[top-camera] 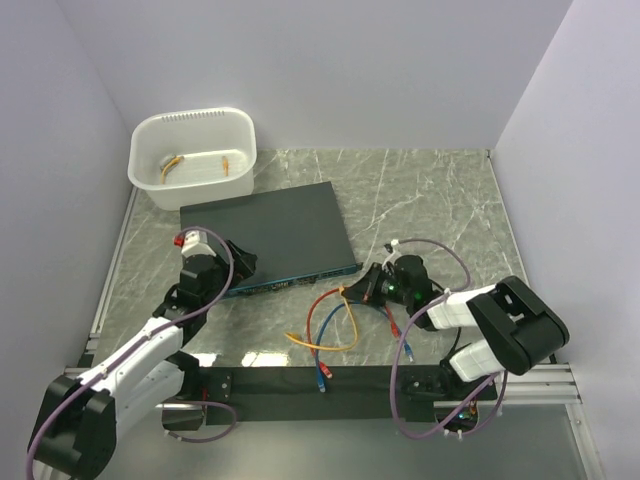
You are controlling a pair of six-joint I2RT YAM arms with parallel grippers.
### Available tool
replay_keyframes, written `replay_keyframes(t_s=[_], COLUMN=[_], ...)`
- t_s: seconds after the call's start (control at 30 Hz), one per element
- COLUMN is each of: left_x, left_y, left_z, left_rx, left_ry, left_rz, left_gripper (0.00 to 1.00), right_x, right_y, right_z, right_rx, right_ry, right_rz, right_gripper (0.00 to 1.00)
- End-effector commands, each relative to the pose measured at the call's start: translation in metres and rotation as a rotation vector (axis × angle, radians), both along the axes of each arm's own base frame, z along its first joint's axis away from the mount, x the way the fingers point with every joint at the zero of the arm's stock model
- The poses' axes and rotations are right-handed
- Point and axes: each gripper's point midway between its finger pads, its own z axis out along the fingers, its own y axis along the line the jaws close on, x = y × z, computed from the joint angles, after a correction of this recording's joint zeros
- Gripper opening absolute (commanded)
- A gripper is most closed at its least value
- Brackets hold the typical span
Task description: Insert the plug into the switch port
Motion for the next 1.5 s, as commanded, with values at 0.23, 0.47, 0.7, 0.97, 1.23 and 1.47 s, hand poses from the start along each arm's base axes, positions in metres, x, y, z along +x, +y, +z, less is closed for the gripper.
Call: replay_keyframes(t_s=[0.23, 0.47, 0.7, 0.97, 1.23, 1.47], left_x=[0.027, 0.026, 0.020, 0.016, 0.012, 0.004], left_y=[-0.020, -0.023, -0.025, -0.022, -0.017, -0.012], left_z=[0.050, 0.052, 0.045, 0.041, 0.045, 0.045], left_rx=[-0.018, -0.012, -0.024, -0.022, -0.012, -0.023], left_ry=[-0.159, -0.179, -0.174, -0.161, -0.165, -0.175], left_rz=[-0.086, -0.114, -0.127, -0.119, -0.106, -0.090], left_gripper=[0.96, 0.96, 0.96, 0.95, 0.95, 0.95], right_x=[0.025, 0.034, 0.040, 0.050, 0.047, 0.043], right_y=[0.023, 0.030, 0.021, 0.013, 0.013, 0.011], right_z=[0.015, 0.015, 0.022, 0.024, 0.014, 0.012], right_rx=[0.055, 0.103, 0.140, 0.125, 0.152, 0.175], right_ry=[-0.008, 0.017, -0.005, -0.013, 0.043, 0.062], right_rz=[0.038, 0.018, -0.033, -0.056, -0.054, -0.054], right_gripper=[0.00, 0.00, 0.00, 0.00, 0.00, 0.00])
